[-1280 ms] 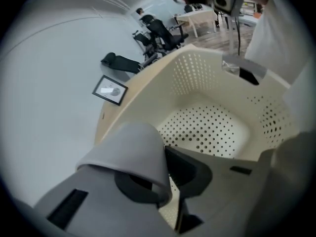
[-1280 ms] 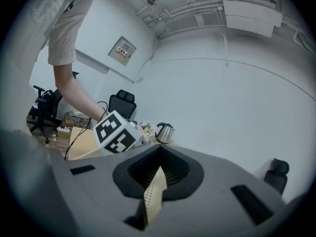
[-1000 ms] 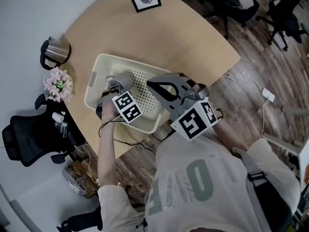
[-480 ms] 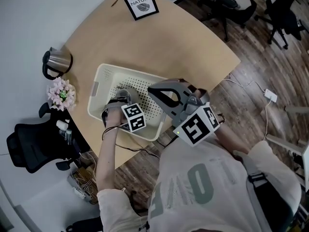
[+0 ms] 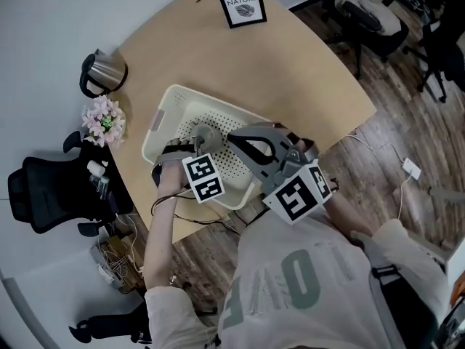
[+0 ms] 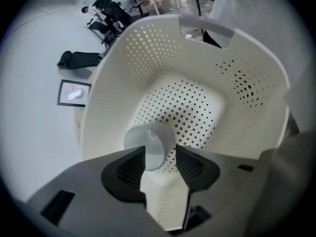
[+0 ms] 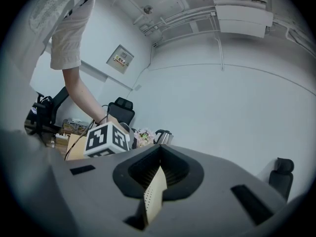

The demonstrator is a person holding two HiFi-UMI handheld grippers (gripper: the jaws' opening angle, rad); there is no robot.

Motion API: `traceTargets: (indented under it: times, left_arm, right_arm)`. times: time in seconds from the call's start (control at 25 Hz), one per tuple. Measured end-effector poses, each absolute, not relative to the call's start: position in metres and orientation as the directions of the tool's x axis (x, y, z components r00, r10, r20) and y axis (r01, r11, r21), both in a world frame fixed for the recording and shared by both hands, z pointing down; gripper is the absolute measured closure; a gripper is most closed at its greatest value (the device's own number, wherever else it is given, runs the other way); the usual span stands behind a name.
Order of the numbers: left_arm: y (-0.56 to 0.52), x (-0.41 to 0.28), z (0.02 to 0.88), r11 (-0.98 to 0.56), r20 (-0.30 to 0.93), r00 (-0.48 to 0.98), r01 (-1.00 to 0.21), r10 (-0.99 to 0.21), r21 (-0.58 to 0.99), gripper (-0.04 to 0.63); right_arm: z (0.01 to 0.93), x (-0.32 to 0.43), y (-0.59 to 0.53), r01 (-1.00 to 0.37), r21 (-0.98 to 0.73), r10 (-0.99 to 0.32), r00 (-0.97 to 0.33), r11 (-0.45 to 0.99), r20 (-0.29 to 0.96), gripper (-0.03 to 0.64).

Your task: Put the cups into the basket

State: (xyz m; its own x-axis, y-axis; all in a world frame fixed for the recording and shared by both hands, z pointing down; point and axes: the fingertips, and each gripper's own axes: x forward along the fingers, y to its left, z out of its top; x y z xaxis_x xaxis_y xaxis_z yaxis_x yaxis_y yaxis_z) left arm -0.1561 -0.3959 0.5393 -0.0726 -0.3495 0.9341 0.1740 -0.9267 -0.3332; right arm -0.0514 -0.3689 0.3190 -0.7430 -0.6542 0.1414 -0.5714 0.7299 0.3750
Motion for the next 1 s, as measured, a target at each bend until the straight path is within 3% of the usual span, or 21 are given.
traceTargets:
  times: [0.12,0.2,0.28,0.44,0.56,0.68,0.84,1.0]
  left_arm:
    - [-0.400,-0.147,0.479,-0.845,0.842,0.075,-0.013,-0.534,-0.535,0.439]
    - [-0.404,-0.142,0.422,-0.701,0.679,0.185,-0.263,-0.711,-0.663,0.579]
    - [-0.404,-0.145,0.369,-0.516,0.480,0.210,-0.492,-0.852,-0.701,0.580]
    - [-0.385,-0.151,0.296,-0.270,0.132,0.237,-0.779,-0.962,-0.566,0.578]
    - [-0.363,-0.163,0.283,-0.152,-0.044,0.174,-0.937,-0.984,-0.314,0.578]
    - [-0.346,-0.169,0.283,-0.087,-0.146,0.114,-0.979,-0.983,-0.182,0.579]
    - [-0.341,-0.164,0.290,-0.108,-0.164,0.126,-0.987,-0.978,-0.118,0.578]
    - [-0.347,-0.159,0.303,-0.092,-0.088,0.116,-0.966,-0.989,-0.241,0.584]
  right_arm:
    - [0.319,-0.057,-0.367,-0.552,0.381,-0.636,-0.759,0.741,0.138,0.618]
    - [0.316,-0.060,-0.366,-0.544,0.377,-0.625,-0.770,0.749,0.130,0.618]
    - [0.310,-0.063,-0.365,-0.534,0.372,-0.610,-0.784,0.759,0.119,0.618]
    - [0.304,-0.074,-0.361,-0.504,0.388,-0.584,-0.803,0.771,0.118,0.618]
    - [0.302,-0.084,-0.357,-0.489,0.401,-0.572,-0.812,0.775,0.115,0.618]
    - [0.304,-0.091,-0.360,-0.506,0.404,-0.591,-0.799,0.762,0.115,0.618]
    - [0.311,-0.092,-0.363,-0.516,0.400,-0.612,-0.774,0.757,0.161,0.618]
    - [0.311,-0.091,-0.365,-0.527,0.379,-0.615,-0.773,0.761,0.159,0.618]
